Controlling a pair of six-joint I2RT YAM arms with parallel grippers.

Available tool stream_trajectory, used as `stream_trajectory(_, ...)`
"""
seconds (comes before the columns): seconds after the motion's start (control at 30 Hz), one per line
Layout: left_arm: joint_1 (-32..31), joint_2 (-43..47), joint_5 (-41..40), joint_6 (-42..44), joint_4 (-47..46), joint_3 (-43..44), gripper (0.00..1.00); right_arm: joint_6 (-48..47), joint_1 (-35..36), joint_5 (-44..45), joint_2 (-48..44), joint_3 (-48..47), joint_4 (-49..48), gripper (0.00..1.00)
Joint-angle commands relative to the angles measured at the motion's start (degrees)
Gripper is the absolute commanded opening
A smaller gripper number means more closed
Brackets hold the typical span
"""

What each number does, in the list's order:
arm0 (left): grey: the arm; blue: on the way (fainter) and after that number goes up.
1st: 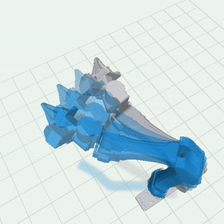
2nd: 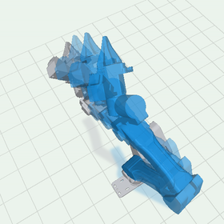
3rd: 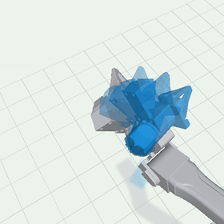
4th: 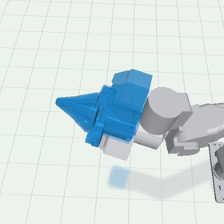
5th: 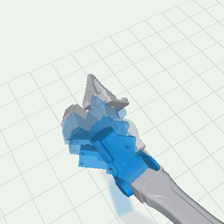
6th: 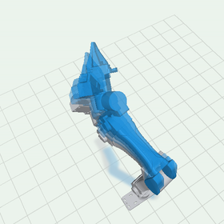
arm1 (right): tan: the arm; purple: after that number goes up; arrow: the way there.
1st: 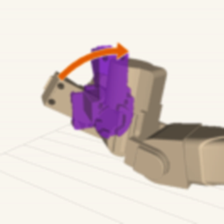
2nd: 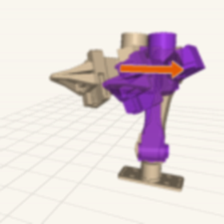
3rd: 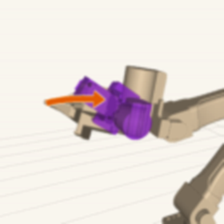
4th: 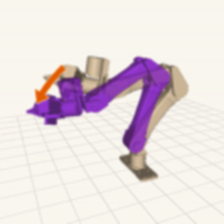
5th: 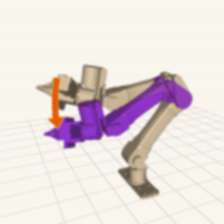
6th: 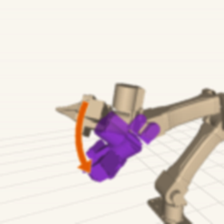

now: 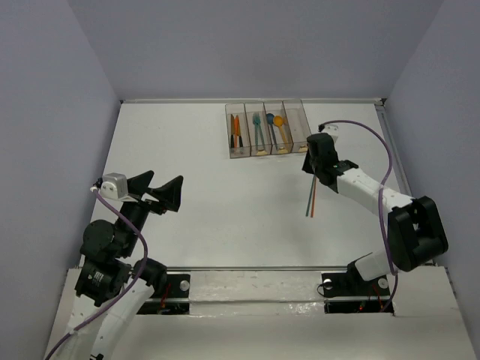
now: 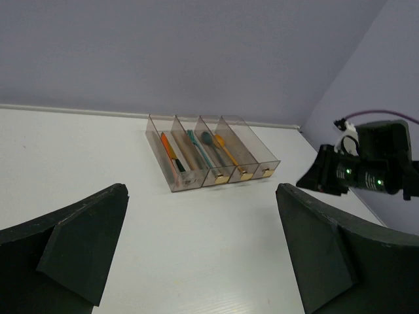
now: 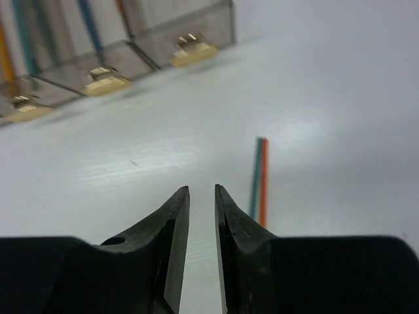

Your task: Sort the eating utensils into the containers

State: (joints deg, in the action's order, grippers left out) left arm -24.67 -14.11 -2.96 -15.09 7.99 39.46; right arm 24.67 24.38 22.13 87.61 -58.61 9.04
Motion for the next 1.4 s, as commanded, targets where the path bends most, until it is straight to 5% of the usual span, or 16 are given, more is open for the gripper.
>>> stream_trajectory(0.0, -0.4, 1.5, 0.8, 0.6, -2.4, 2.0, 0.99, 7.7, -2.2, 1.2, -6.6, 11.7, 3.8, 0.28)
stream_trajectory(0.17, -1.0, 2.2, 0.3, 0.6, -2.0, 2.0, 0.99, 9.9, -3.1, -1.1, -9.0, 16.3, 5.9, 0.36)
stream_trajectory(0.7, -1.5, 2.9, -0.1, 0.6, -1.8, 2.0, 0.99, 11.7, -3.1, -2.7, -1.0, 16.3, 6.6, 0.31)
stream_trajectory(0.97, -1.5, 2.9, -0.2, 0.7, -1.7, 2.1, 0.99, 12.2, -3.1, -1.8, 0.8, 15.3, 7.4, 0.19)
stream_trajectory(1.13, -1.5, 2.9, -0.6, 0.6, -1.7, 2.2, 0.99, 11.9, -3.1, 0.1, 1.1, 13.5, 7.9, 0.01)
stream_trajectory(1.37, -1.5, 2.5, -0.6, 0.7, -1.7, 2.2, 0.99, 7.7, -3.1, 6.1, -2.7, 7.0, 11.9, 0.00)
